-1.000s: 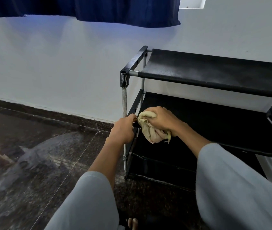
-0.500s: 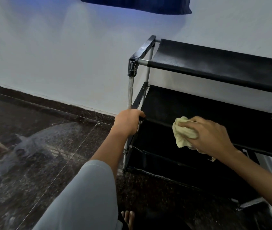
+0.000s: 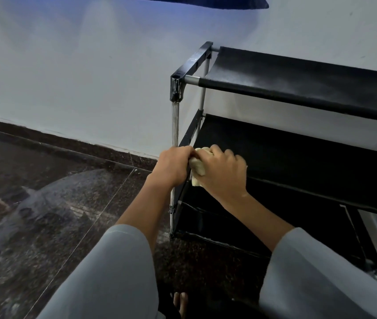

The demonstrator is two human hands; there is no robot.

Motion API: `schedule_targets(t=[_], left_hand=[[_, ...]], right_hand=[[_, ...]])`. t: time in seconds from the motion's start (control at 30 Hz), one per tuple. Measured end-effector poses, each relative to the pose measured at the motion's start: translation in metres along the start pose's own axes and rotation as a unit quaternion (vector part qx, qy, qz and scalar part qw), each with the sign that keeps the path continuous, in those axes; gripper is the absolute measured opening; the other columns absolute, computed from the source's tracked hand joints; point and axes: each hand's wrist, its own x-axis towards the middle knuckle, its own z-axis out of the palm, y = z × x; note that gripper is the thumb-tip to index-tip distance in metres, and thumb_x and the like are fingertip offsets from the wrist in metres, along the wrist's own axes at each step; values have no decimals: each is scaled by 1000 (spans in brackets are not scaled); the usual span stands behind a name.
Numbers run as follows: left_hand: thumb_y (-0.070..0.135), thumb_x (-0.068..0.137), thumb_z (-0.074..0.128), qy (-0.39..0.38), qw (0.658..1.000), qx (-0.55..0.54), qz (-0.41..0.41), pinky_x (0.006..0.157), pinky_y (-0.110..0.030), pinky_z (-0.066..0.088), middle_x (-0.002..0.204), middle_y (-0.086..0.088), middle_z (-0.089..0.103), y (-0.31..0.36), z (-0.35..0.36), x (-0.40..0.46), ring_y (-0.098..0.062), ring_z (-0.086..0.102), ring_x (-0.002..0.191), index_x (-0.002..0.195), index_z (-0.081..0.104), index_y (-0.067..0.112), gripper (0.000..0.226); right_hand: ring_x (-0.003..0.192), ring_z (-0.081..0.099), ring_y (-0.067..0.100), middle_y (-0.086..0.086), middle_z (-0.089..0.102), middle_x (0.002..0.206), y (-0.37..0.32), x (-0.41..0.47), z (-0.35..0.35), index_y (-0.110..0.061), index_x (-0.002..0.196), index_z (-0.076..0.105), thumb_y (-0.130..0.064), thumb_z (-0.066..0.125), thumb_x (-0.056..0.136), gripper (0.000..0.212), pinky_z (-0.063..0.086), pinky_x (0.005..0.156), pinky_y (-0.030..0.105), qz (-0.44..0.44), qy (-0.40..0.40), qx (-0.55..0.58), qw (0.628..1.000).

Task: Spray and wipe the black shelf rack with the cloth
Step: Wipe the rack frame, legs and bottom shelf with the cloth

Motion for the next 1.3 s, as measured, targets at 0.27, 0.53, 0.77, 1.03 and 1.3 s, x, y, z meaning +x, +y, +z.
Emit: schedule_targets(t=[0.27,0.53,0.77,1.03,1.3], left_hand=[[-2,84,54,-8,999,-32,-34,86,-43,48,116,-2,62,-1,4,-2,-26,59,103,120,56,25,45],[-6,83,55,-20,997,-66,-30,96,-44,46,129,-2,58,-4,5,-3,-26,54,117,128,52,23,54],[-15,81,47,-21,996,-78,-26,97,-40,46,132,-2,56,-4,3,-5,-25,52,120,131,51,21,61],[3,85,49,-2,998,-46,-36,89,-42,48,115,-10,62,1,6,0,-32,58,105,119,56,16,36],[-7,81,50,-7,996,-57,-65,95,-45,47,123,-4,60,5,7,2,-27,55,114,123,56,19,49]], right_hand=[[56,57,24,0,60,69,-3,2,-5,-22,73,62,-57,69,73,36,29,54,28,43,-42,23,998],[81,61,23,-3,61,91,27,-7,-22,-26,94,61,-58,55,83,35,34,65,30,95,-119,30,988],[76,52,21,-3,60,86,46,1,-39,-28,103,65,-54,59,82,34,33,69,32,141,-210,36,967],[77,58,20,-6,57,79,-2,30,-19,-30,93,62,-49,59,82,22,32,68,32,123,-178,150,965],[76,62,19,-6,64,85,54,-8,-26,-29,92,65,-52,51,82,29,41,66,29,86,-164,52,981]])
